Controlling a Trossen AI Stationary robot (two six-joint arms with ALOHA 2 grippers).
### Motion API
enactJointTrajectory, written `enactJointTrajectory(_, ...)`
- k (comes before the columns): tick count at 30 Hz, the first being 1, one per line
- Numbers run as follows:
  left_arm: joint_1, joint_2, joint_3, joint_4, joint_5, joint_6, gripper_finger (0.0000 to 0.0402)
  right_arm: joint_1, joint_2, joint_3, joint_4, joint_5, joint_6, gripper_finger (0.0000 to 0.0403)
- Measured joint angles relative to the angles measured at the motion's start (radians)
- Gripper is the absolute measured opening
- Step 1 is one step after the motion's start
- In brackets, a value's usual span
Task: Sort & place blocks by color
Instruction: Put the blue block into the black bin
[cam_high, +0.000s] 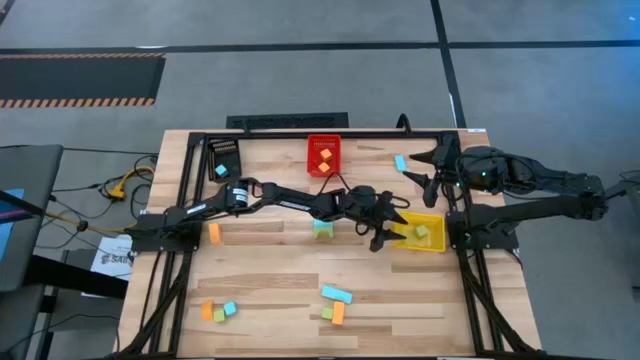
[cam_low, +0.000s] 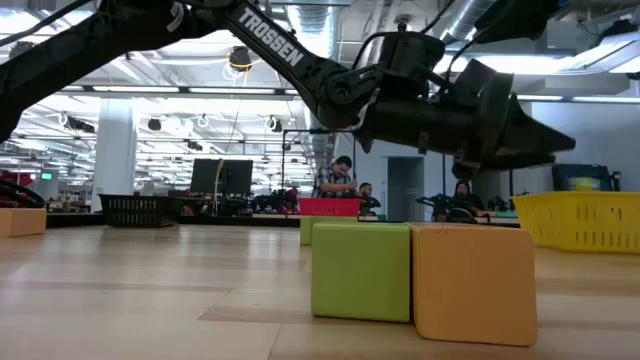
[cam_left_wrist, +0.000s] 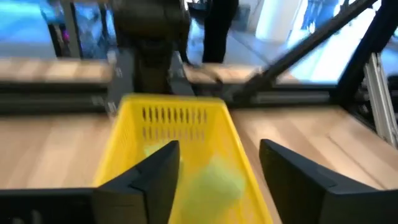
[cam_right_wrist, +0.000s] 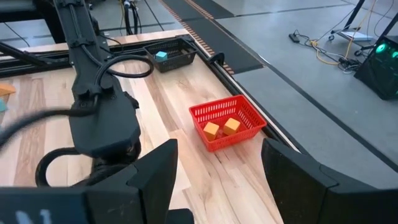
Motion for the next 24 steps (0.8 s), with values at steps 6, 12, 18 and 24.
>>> enactJointTrajectory(6, 0.011, -0.076, 0.000, -0.197, -0.036, 0.060, 0.0239, 0.000, 0.000, 0.000, -0.032, 0.000, 0.002, 0.0255)
enactJointTrajectory(12, 0.000, -0.226, 0.000, -0.594, -0.205, 0.244, 0.0233, 0.000, 0.000, 0.000, -0.044, 0.000, 0.003, 0.0255)
enactJointTrajectory(18, -0.020, -0.388, 0.000, -1.110, -0.469, 0.286, 0.0226, 0.000, -0.001, 0.000, -0.074, 0.000, 0.010, 0.0255)
enactJointTrajectory(24, -0.024, -0.503, -0.005, -1.528, -0.577, 0.171, 0.0224, 0.001, 0.001, 0.000, -0.114, -0.006, 0.025, 0.0255)
